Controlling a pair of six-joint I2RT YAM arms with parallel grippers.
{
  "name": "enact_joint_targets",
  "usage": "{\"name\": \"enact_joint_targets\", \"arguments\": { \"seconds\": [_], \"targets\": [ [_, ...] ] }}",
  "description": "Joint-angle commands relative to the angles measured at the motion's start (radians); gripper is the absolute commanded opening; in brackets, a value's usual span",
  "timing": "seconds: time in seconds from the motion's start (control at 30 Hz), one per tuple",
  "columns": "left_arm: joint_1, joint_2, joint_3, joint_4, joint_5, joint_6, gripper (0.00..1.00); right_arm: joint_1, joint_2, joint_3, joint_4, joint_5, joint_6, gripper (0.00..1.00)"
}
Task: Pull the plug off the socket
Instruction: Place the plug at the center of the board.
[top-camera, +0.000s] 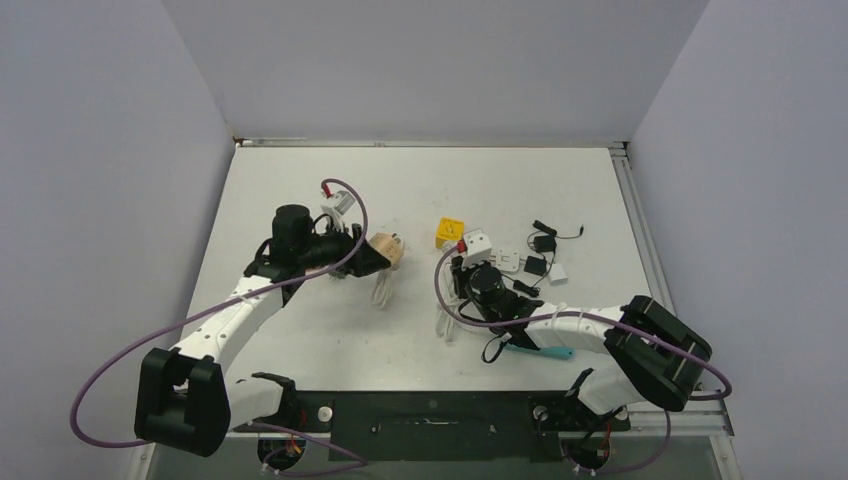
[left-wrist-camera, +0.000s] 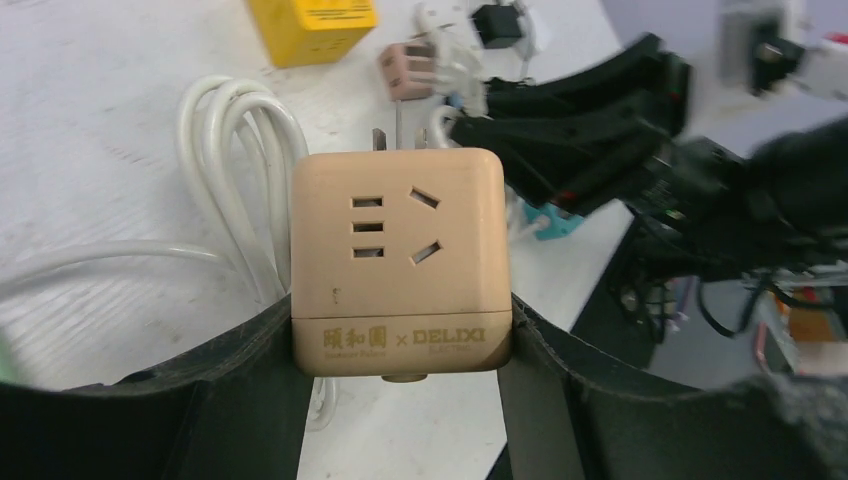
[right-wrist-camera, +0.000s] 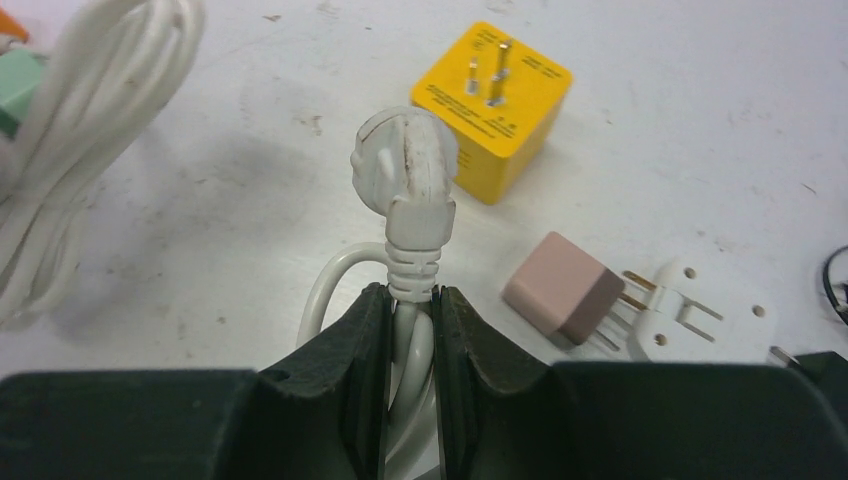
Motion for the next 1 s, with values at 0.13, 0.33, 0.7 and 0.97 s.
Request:
{"name": "enact_joint_targets", "arguments": {
  "seconds": [0.13, 0.33, 0.7, 0.97],
  "targets": [
    [0.005, -0.043, -0.049, 0.490, 0.358, -0.238, 0.00, -0.128, 0.002, 0.017, -0.050, -0.010, 0.155, 0.05],
    [0.004, -0.030, -0.054, 0.527, 0.380, -0.268, 0.00, -0.202, 0.063, 0.046, -0.091, -0.084, 0.208, 0.14],
    [0.006, -0.023, -0.055, 0.519, 0.344, -0.273, 0.00, -0.231, 0.036, 0.034, -0.096, -0.086, 0.218, 0.64],
    [0.058, 0.088, -0.001, 0.292, 0.224, -0.236, 0.00, -0.226, -0.152, -0.107, 0.120, -0.234, 0.091, 0.82]
  ]
}}
